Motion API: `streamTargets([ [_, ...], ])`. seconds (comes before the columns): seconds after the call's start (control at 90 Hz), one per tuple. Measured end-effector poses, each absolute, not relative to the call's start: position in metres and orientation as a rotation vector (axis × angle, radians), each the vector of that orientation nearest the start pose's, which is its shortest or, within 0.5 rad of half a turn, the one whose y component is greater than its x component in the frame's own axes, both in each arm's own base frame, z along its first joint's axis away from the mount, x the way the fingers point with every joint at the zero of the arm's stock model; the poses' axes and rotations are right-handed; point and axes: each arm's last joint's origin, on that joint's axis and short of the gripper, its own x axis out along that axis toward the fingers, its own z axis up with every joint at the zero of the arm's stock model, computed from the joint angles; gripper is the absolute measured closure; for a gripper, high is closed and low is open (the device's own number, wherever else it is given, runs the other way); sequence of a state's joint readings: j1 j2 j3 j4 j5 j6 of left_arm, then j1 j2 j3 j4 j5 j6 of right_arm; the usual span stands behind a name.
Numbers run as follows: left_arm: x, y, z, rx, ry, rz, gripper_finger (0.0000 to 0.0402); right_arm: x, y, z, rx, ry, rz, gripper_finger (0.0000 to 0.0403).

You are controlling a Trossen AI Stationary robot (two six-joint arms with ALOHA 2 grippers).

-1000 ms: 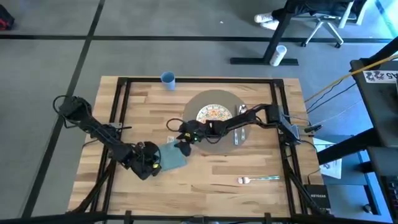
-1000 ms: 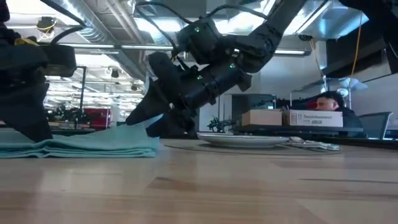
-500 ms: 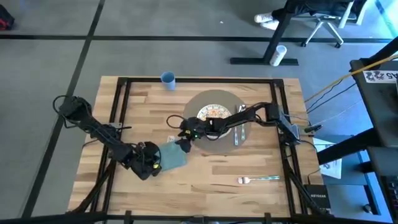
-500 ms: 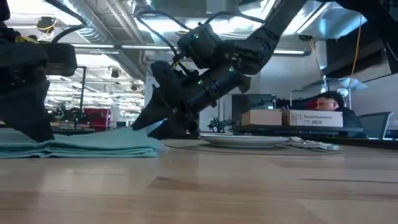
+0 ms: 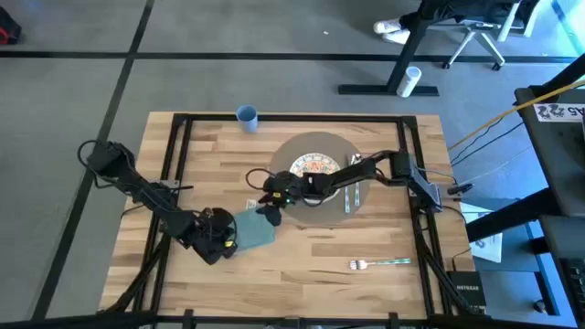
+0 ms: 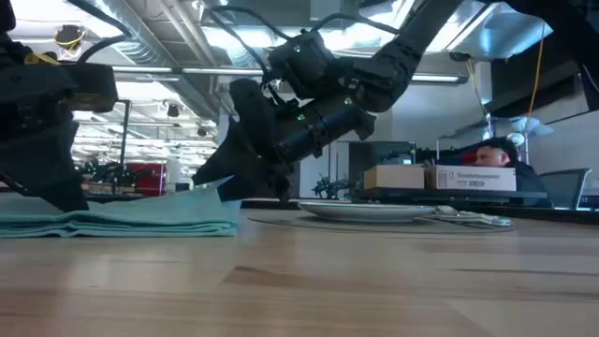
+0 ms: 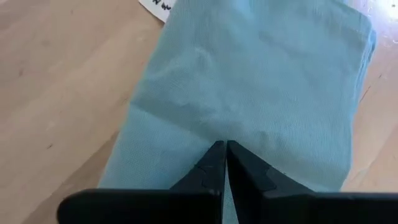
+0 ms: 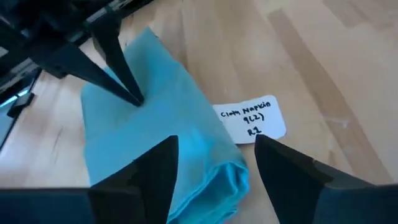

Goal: Set table place
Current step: Move the blue napkin to the top left of the table

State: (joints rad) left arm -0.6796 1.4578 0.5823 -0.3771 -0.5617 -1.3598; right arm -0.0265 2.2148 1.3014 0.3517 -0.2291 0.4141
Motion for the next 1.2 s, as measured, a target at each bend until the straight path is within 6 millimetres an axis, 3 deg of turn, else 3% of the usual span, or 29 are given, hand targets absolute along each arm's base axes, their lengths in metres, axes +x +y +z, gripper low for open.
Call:
streamTargets([
  [0.189,0.182,-0.128,0.129,-0.514,0.846,0.555,0.0402,0.463,-0.006,0.088,0.496,0.618,0.07,0.0205],
  [0.433,0.183,-0.128,0.129,-0.516,0.845,0.554,0.0402,0.47,-0.005,0.089,0.512,0.616,0.11,0.0209],
  [0.578,0.183,-0.128,0.128,-0.515,0.845,0.554,0.0402,0.469,-0.005,0.089,0.518,0.618,0.115,0.026],
  [0.778,0.183,-0.128,0.129,-0.516,0.845,0.554,0.0402,0.469,-0.004,0.09,0.524,0.623,0.133,0.039],
  [1.2,0.182,-0.128,0.128,-0.508,0.847,0.553,0.0402,0.471,0.0,0.103,0.697,0.651,0.179,0.04],
])
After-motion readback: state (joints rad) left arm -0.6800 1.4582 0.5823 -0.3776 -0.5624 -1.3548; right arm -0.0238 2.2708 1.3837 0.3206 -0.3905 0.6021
